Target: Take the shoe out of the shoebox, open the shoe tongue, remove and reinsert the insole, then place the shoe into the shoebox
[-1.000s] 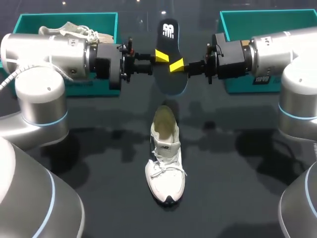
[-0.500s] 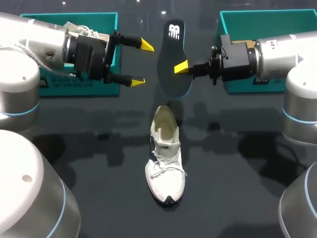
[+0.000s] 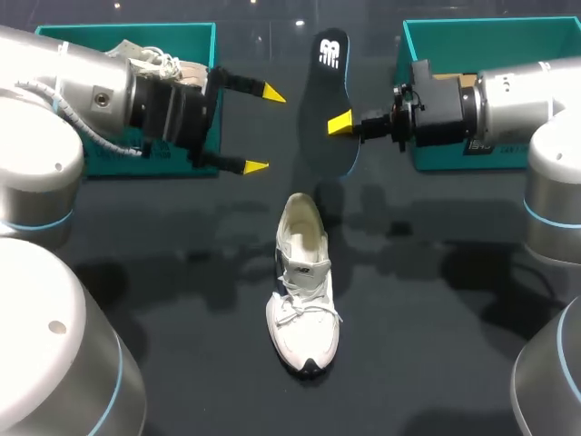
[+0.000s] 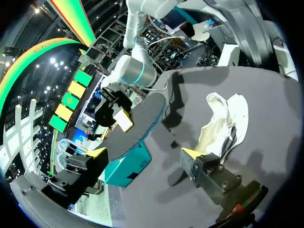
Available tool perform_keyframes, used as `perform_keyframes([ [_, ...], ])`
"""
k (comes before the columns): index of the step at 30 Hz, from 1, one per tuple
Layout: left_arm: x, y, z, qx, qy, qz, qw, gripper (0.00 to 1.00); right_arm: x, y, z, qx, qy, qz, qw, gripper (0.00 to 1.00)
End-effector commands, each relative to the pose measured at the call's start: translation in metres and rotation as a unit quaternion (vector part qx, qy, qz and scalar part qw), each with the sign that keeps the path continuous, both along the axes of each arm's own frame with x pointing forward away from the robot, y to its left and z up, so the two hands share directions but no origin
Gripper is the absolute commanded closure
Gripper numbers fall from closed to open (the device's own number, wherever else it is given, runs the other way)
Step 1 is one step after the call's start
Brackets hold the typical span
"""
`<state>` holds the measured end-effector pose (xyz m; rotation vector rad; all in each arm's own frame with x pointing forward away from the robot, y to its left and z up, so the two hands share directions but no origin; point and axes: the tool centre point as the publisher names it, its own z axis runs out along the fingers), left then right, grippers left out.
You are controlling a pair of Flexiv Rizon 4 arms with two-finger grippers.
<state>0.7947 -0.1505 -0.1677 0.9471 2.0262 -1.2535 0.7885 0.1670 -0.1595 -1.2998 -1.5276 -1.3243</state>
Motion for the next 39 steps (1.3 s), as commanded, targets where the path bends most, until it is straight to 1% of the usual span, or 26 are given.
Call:
perform_keyframes([
  [1, -0.014, 0.013, -0.007, 0.110, 0.225, 0.205, 0.946, 0.00, -0.003, -0.005, -0.011, 0.018, -0.012, -0.004, 1.000, 1.00],
  [2, -0.012, 0.021, -0.010, 0.105, 0.253, 0.223, 0.936, 0.00, -0.002, -0.007, -0.016, 0.020, -0.012, -0.001, 1.000, 1.00],
  [12, -0.012, 0.021, -0.010, 0.105, 0.253, 0.223, 0.936, 0.00, -0.002, -0.007, -0.016, 0.020, -0.012, -0.001, 1.000, 1.00],
  [13, -0.009, 0.015, -0.014, 0.116, 0.275, 0.246, 0.922, 0.00, -0.002, -0.007, -0.016, 0.020, -0.012, -0.001, 1.000, 1.00],
  [14, -0.004, 0.011, -0.019, 0.127, 0.305, 0.288, 0.899, 0.00, -0.003, -0.004, -0.019, 0.013, -0.016, -0.004, 1.000, 1.00],
  [15, -0.002, 0.012, -0.024, 0.124, 0.317, 0.297, 0.892, 0.00, -0.004, -0.004, -0.023, 0.007, -0.027, -0.019, 0.999, 1.00],
  [16, -0.001, 0.015, -0.027, 0.119, 0.339, 0.289, 0.887, 0.00, -0.005, -0.004, -0.026, 0.012, -0.031, -0.030, 0.999, 1.00],
  [17, 0.001, 0.018, -0.031, 0.125, 0.357, 0.308, 0.873, 0.00, -0.006, -0.004, -0.029, 0.017, -0.034, -0.029, 0.999, 1.00],
  [18, -0.002, 0.021, -0.033, 0.128, 0.357, 0.311, 0.872, 0.00, -0.007, -0.003, -0.031, 0.014, -0.044, -0.040, 0.998, 1.00],
  [20, -0.003, 0.028, -0.039, 0.140, 0.377, 0.326, 0.856, 0.00, -0.007, -0.002, -0.037, 0.023, -0.050, -0.041, 0.998, 1.00],
  [21, -0.006, 0.031, -0.043, 0.149, 0.378, 0.327, 0.853, 0.00, -0.007, -0.002, -0.040, 0.022, -0.057, -0.048, 0.997, 1.00],
  [22, -0.006, 0.034, -0.046, 0.154, 0.390, 0.331, 0.845, 0.00, -0.006, -0.001, -0.043, 0.022, -0.061, -0.049, 0.997, 1.00],
  [23, -0.008, 0.036, -0.050, 0.161, 0.394, 0.332, 0.842, 0.00, -0.006, -0.001, -0.046, 0.033, -0.068, -0.050, 0.996, 1.00],
  [25, -0.013, 0.039, -0.057, 0.189, 0.399, 0.344, 0.829, 0.00, -0.006, -0.001, -0.052, 0.027, -0.076, -0.051, 0.995, 1.00],
  [26, -0.015, 0.042, -0.061, 0.210, 0.390, 0.357, 0.823, 0.00, -0.006, -0.001, -0.052, 0.027, -0.076, -0.051, 0.995, 1.00],
  [35, -0.015, 0.042, -0.061, 0.210, 0.390, 0.357, 0.823, 0.00, -0.006, -0.001, -0.052, 0.027, -0.076, -0.051, 0.995, 1.00],
  [37, -0.015, 0.039, -0.075, 0.216, 0.390, 0.339, 0.829, 0.00, -0.006, -0.001, -0.052, 0.027, -0.076, -0.051, 0.995, 1.00],
  [38, -0.016, 0.039, -0.082, 0.227, 0.377, 0.340, 0.831, 0.00, -0.006, 0.003, -0.056, 0.016, -0.085, -0.048, 0.995, 1.00],
  [39, -0.018, 0.039, -0.089, 0.243, 0.360, 0.340, 0.834, 0.00, -0.005, 0.006, -0.060, 0.021, -0.088, -0.045, 0.995, 1.00],
])
